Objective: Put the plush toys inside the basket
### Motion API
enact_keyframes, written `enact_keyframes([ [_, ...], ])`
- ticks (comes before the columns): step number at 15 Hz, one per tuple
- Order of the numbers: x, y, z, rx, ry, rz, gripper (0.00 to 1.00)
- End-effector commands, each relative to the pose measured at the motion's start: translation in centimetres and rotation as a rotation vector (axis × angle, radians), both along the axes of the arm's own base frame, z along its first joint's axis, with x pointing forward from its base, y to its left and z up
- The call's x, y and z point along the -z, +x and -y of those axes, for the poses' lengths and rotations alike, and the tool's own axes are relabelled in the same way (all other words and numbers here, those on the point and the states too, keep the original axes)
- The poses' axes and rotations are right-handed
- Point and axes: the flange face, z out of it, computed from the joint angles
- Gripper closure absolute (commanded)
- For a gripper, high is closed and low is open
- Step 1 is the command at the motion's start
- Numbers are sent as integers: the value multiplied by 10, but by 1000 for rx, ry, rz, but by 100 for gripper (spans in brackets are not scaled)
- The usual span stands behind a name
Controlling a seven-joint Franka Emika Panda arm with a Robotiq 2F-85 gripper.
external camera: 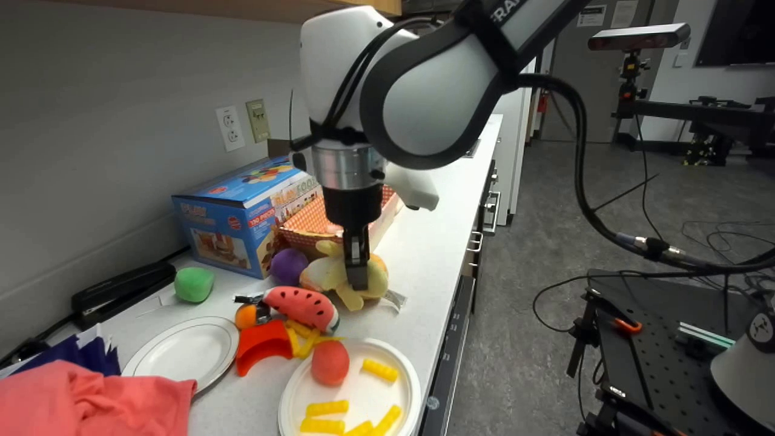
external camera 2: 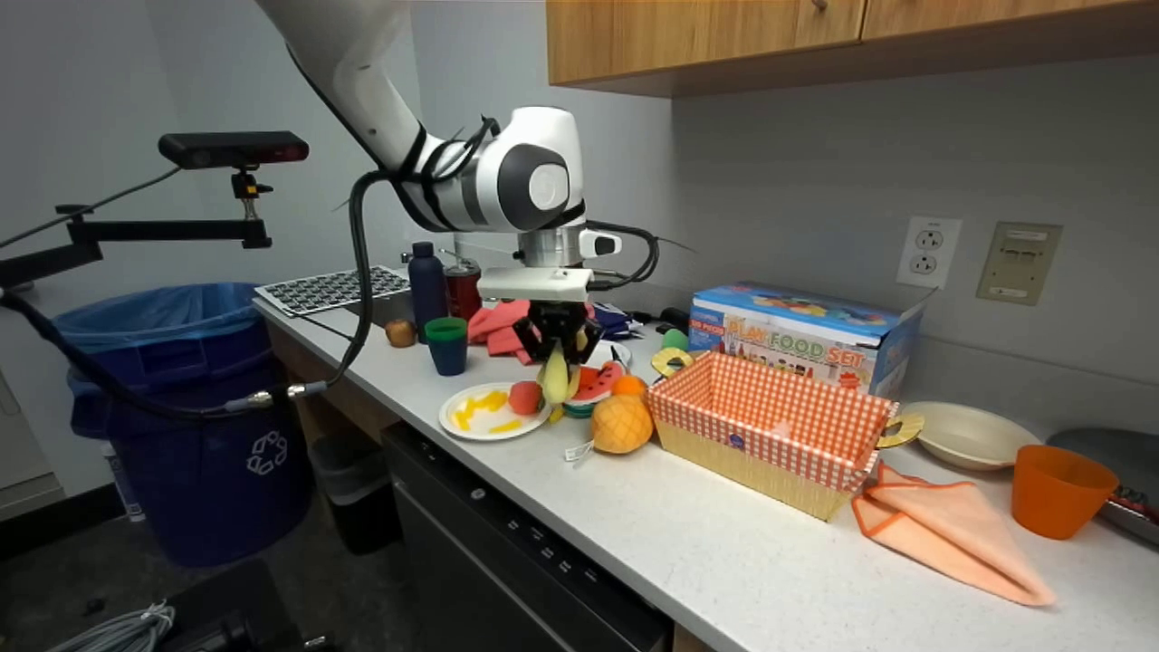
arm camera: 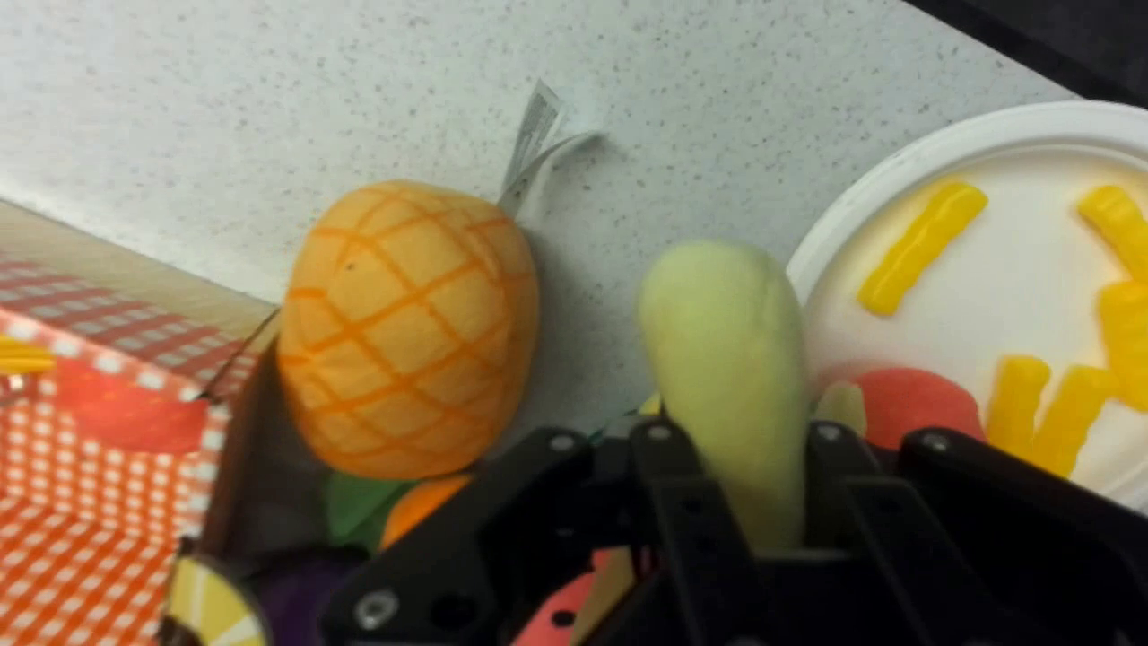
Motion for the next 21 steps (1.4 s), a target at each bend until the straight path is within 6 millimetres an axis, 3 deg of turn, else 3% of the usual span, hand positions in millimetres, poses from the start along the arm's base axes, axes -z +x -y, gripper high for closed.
enact_keyframes([
  [1,-44,-10,34,143,6,127,97],
  [8,-70,17,109,444,37,368,97],
  [14,-72,45,134,672,48,578,97],
  [15,-72,50,139,715,43,605,62],
  [17,-67,57,138,770,25,637,56],
  [21,-53,61,122,805,1,652,25],
])
